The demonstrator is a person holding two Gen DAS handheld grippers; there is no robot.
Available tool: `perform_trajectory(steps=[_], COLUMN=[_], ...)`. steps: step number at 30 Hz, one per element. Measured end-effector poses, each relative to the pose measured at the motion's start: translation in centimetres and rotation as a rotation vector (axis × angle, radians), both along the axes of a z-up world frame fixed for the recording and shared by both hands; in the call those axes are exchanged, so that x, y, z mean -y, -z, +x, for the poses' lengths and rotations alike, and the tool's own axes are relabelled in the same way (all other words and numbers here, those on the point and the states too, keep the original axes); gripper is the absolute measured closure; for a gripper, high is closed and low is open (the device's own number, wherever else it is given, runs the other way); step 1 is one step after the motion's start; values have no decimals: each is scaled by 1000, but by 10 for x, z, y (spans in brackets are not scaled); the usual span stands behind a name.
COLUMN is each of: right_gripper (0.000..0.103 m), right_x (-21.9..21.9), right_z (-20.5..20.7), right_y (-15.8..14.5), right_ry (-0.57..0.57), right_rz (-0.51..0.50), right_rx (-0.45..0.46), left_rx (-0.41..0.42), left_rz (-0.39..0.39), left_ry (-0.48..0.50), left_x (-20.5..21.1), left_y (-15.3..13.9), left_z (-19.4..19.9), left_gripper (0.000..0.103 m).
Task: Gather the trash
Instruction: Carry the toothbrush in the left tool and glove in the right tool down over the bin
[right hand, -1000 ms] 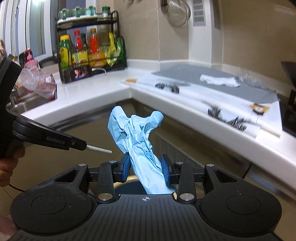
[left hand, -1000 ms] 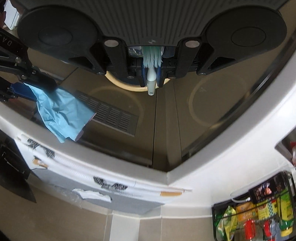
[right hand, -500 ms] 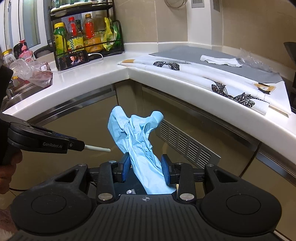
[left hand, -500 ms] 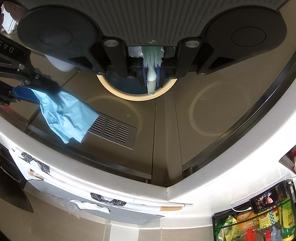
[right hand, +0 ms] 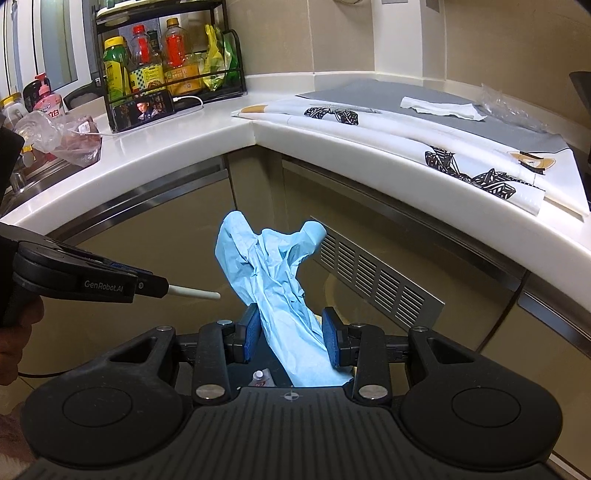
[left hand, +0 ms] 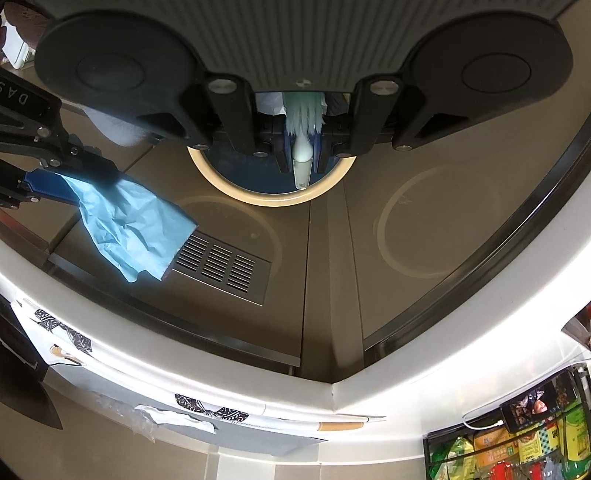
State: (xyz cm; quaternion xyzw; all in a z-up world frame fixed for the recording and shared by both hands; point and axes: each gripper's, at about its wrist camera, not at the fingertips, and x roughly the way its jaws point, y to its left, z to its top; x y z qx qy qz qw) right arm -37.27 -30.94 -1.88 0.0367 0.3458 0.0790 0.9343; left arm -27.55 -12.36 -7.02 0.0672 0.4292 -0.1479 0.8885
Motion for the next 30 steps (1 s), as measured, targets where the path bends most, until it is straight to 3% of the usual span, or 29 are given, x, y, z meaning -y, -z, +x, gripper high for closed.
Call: perform_trajectory(steps=[19, 30], right_gripper=[65, 65], right_x=[2, -1], right_z=[12, 33], right_y=[23, 60], right_ry=[4, 4], right_rz=[-7, -17], right_rx=[-65, -157], left_rx=[-56, -136], left_rz=[2, 27], left_ry=[-24, -33], left_x=[0, 3], left_y=[20, 57], left_z=[14, 37], left_gripper=[91, 91])
